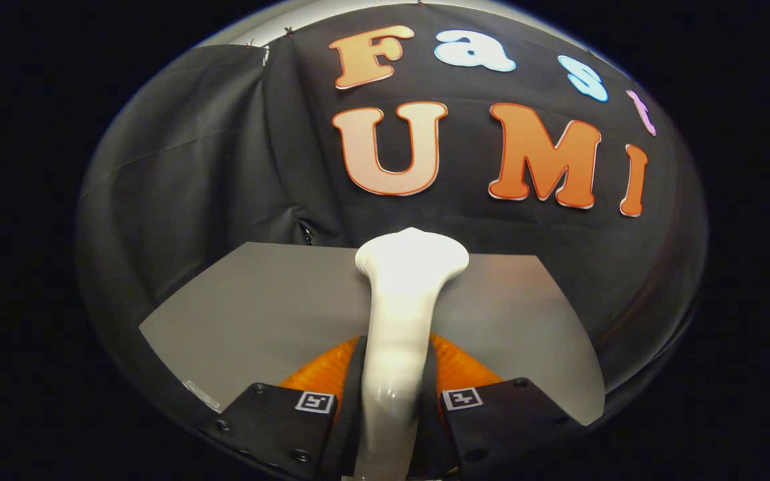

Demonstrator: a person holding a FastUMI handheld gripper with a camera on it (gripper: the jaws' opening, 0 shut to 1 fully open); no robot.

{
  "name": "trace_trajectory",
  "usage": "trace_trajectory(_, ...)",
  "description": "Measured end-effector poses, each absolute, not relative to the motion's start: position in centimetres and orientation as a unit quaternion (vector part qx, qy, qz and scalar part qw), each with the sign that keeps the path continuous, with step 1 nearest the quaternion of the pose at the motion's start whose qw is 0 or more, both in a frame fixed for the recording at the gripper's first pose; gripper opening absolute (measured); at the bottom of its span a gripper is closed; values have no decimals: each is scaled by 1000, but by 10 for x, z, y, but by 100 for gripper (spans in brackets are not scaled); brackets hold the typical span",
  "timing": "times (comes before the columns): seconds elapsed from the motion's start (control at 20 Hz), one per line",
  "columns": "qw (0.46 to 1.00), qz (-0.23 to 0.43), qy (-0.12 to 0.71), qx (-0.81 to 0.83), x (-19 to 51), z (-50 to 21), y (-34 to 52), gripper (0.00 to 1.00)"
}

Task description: Iron the clothes twice with a garment steamer, once on the left side and once on the right side.

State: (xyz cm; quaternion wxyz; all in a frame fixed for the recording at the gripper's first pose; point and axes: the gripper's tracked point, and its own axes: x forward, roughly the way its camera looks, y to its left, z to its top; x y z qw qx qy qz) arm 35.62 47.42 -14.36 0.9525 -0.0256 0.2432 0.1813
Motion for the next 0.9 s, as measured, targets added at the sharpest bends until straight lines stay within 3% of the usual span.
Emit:
trace_trajectory(0.1, 956, 194, 218, -41, 347, -136, 477, 41)
trace_trajectory(0.45, 952, 234, 198, -18, 298, -126, 466, 41)
trace_trajectory(0.9, 953, 286, 97, 14, 211, -27, 433, 40)
